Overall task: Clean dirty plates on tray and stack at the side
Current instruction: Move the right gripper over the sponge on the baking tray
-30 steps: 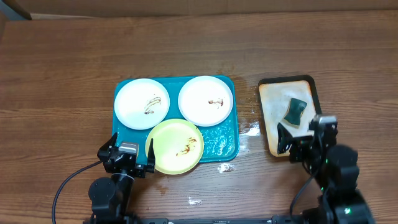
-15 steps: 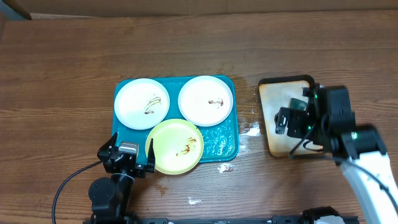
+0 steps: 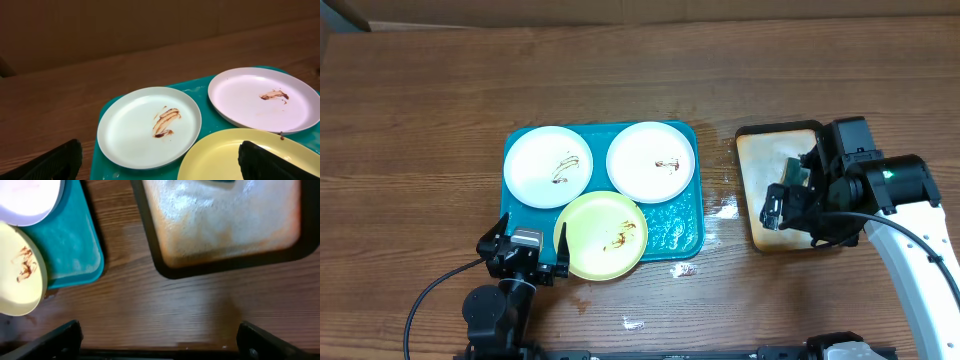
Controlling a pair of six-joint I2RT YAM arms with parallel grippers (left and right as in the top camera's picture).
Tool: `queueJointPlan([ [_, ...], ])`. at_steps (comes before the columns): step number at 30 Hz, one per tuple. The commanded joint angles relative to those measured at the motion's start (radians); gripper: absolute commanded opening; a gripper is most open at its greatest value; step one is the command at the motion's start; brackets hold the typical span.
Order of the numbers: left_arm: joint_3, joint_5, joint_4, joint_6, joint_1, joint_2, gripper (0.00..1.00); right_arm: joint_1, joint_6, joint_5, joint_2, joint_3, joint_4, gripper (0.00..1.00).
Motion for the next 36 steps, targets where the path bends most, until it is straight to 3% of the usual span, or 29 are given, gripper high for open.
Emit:
queueJointPlan([
  [1, -0.004, -0.006, 0.0, -0.014, 0.005, -0.01, 1.0, 0.0, 0.003, -0.039, -0.003, 0.031, -0.007, 1.0],
  [15, -0.004, 0.015, 0.007, -0.015, 0.004, -0.01, 1.0, 0.0, -0.069, -0.04, -0.003, 0.031, -0.048, 1.0],
  [22, -0.003, 0.303, 0.016, -0.111, 0.004, -0.008, 1.0, 0.0, -0.074, -0.04, -0.003, 0.031, -0.039, 1.0],
  [25, 0.005, 0.319, 0.01, -0.189, 0.004, 0.016, 1.0, 0.0, -0.074, -0.04, -0.003, 0.031, -0.029, 1.0],
  [30, 0.117, 0.312, -0.04, -0.2, 0.004, 0.158, 1.0, 0.0, -0.074, -0.04, -0.003, 0.031, -0.016, 1.0],
  [36, 0.432, 0.313, -0.158, -0.177, 0.003, 0.502, 1.0, 0.0, -0.074, -0.04, -0.003, 0.031, -0.001, 1.0],
])
